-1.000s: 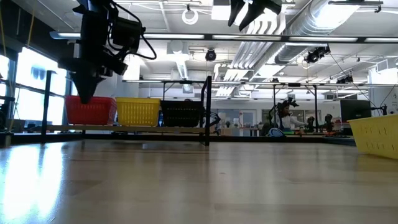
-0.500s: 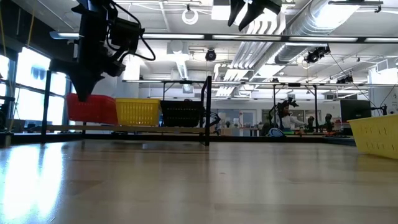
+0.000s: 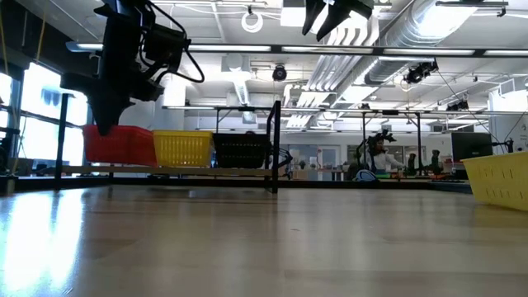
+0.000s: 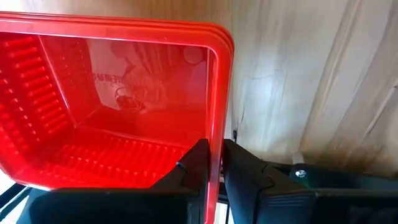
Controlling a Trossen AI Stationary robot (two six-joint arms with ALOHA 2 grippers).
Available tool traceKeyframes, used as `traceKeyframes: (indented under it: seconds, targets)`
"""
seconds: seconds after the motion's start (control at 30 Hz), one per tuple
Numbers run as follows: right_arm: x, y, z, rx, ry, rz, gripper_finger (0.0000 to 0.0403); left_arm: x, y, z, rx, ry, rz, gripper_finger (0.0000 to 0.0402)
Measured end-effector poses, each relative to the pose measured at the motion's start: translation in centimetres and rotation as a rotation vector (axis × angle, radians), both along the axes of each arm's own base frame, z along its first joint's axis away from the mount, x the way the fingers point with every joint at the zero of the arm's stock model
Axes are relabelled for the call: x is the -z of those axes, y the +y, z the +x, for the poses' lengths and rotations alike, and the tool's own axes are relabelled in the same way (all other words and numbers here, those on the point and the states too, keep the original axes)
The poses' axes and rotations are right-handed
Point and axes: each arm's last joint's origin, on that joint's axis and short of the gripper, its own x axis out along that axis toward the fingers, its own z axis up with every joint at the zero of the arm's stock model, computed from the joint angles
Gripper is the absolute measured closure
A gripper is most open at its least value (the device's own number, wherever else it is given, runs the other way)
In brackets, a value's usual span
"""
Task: Stack baskets on shelf by color
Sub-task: Stack the red bin on top of the red bin on the shelf, then stack the yellow bin on top of the yellow bin on the shelf
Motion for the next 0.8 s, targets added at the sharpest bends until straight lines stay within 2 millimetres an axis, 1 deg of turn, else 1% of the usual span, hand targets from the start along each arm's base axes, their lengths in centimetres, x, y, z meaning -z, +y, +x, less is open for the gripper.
traceKeyframes:
  seconds: [0.2,0.3,0.5,0.8]
  targets:
    - [0.03,0.07,0.04,-0.019,-0.004,0.023,0.0253,0.0,-0.01,-0.01,-0.009,-0.001,0.001,0.0366]
    - [0.03,0.08,0.04,-0.021,-0.005,0.026,0.0253,0.0,-0.02,-0.01,-0.024,-0.006,0.002,0.036]
    - [0.04,0.09,0.05,-0.022,-0.007,0.03,0.0253,0.0,-0.02,-0.01,-0.028,-0.007,0.003,0.0326]
    - [0.04,0.1,0.04,-0.019,-0.013,0.037,0.0253,-0.02,-0.06,-0.12,-0.109,-0.011,0.023,0.0271]
